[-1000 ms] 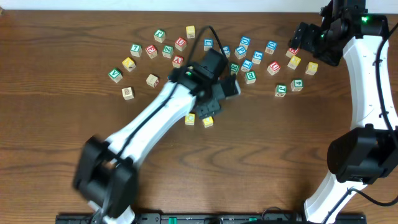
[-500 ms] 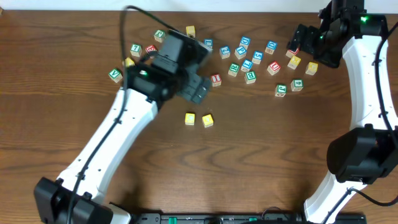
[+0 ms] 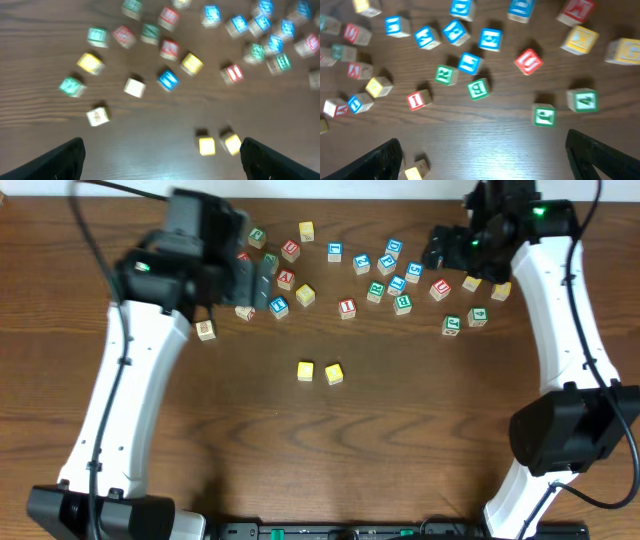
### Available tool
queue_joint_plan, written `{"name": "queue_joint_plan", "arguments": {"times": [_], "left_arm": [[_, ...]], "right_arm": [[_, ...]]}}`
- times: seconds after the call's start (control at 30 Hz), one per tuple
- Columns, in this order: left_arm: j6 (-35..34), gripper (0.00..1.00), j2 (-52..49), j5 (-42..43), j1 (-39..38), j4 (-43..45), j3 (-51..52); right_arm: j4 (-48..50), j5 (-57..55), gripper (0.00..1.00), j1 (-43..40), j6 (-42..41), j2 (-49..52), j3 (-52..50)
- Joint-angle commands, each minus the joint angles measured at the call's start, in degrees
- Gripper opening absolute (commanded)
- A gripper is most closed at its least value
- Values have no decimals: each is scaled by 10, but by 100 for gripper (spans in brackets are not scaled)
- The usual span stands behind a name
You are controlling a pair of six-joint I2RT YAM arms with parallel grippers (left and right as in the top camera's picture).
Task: Spell out CORL
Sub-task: 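Open left gripper and retract it to the back left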
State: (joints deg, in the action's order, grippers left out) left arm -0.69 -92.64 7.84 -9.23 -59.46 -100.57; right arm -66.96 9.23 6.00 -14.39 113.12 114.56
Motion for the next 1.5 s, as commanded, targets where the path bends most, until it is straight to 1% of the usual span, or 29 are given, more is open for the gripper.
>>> {"name": "queue_joint_plan", "arguments": {"times": [0.0,0.07,0.23,0.6,1.13,1.3,1.47], "left_arm": [[-44,98,-19,5,42,-16,-34],[-57,98,-19,5,62,-21,-34],[-56,98,-19,5,89,-28,-34],[-56,98,-19,5,91,-13,-29],[-57,98,-47,5,90,-31,-26],[-74,98,-59,6,90,-35,-26],[-76,98,-62,5,90,-35,-23]], "right_arm": [[4,2,99,20,12,-3,-3],[6,2,99,33,12,-3,-3],[10,2,99,58,12,-3,-3],[20,2,98,98,-4,-3,-3],[20,1,97,103,-10,-2,-3],[21,1,97,103,-10,0,-3],[23,-6,94,104,-30,9,-4]]}}
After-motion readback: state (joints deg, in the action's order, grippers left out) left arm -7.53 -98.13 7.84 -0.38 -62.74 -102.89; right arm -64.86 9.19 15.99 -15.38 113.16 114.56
